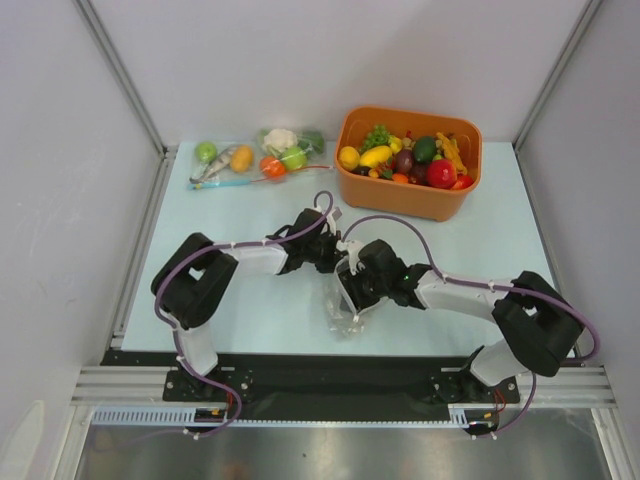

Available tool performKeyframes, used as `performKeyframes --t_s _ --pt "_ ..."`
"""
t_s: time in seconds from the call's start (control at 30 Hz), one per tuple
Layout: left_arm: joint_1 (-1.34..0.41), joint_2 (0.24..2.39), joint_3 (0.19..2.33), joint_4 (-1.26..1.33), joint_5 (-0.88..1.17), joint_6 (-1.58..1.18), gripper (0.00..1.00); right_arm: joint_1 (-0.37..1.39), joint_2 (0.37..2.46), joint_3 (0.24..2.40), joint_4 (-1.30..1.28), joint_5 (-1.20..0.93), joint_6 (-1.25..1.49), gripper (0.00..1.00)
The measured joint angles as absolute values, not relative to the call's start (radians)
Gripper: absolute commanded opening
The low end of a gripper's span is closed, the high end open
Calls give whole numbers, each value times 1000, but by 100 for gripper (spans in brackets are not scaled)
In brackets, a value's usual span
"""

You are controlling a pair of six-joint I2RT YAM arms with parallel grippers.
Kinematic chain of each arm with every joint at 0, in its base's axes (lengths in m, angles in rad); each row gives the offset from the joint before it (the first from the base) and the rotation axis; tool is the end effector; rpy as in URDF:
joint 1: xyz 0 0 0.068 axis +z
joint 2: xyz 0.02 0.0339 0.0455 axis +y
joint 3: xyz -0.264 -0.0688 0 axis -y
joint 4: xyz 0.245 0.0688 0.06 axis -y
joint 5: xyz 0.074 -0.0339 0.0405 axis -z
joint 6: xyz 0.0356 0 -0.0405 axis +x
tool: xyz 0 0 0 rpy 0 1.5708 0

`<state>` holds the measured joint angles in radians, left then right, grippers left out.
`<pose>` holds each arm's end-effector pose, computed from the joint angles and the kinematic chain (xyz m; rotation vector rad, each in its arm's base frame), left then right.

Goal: Open the zip-top bag and remove the fake food

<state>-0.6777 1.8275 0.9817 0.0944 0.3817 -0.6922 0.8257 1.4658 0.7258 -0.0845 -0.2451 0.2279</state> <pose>0.2820 -0.2440 0.1522 0.1937 2.5287 -1.0725 0.1885 0.2171 0.1755 -0.8545 2.3623 0.7610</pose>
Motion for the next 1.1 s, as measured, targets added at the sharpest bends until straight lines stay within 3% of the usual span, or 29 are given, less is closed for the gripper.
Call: performKeyframes --t_s 0.4,0.87,1.1 --pt "-679 1846 987 93 397 -692 0 859 1534 756 -109 -200 216 46" --pt "-682 1863 1008 83 401 -689 0 865 1502 744 -119 -127 210 16" --pt "-682 1863 1008 80 401 -688 0 819 1268 741 -165 -132 238 12"
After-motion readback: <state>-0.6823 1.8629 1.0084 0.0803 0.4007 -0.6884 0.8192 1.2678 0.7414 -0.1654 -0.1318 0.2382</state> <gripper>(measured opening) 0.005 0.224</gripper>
